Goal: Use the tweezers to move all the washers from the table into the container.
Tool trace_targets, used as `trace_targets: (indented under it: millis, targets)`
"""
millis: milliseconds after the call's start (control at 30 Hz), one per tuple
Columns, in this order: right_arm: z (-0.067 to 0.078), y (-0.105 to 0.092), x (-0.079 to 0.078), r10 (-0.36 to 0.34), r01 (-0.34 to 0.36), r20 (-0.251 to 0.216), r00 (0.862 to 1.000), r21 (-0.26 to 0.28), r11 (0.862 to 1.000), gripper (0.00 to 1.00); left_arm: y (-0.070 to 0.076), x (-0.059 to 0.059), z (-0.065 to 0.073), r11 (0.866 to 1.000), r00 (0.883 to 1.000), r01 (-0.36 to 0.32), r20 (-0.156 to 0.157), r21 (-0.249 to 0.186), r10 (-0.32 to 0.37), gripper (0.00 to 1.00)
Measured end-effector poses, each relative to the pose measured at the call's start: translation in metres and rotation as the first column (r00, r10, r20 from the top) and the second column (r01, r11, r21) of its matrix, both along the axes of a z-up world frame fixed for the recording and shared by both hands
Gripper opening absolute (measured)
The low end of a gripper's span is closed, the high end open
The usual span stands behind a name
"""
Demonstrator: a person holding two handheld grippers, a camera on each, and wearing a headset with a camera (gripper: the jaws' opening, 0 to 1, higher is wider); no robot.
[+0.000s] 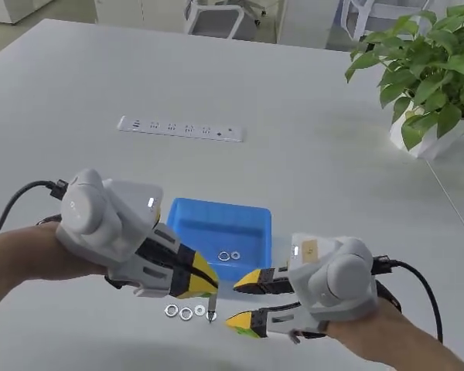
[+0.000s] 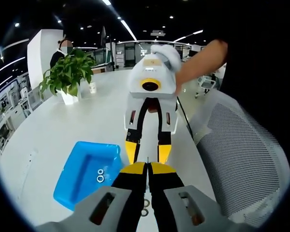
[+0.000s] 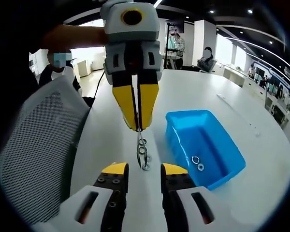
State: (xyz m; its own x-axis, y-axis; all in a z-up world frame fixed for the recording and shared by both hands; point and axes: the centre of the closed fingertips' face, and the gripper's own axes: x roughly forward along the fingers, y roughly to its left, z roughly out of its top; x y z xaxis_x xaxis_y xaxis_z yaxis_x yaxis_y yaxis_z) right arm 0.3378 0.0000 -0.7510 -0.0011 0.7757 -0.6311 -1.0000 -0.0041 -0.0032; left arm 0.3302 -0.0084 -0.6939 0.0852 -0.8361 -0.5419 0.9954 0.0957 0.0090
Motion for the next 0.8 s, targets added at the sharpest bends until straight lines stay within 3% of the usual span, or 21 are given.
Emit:
trace_targets:
  millis: [300,800]
  targets:
    - [-0.007,0.014,-0.004,0.066,-0.066,0.002,0.998,-0.013,0.998,0.22,-0.002,-0.002,-0.001,1.000,1.000,0.008,-0.007,0.003,-0.008,0.05]
    - [-0.021,0.023,-0.006,0.075,-0.076,-0.033,0.997,-0.023,0.997,0.12,0.003,-0.001,-0.005,1.000,1.000,0.006,-0.019,0.017,-0.006,0.05]
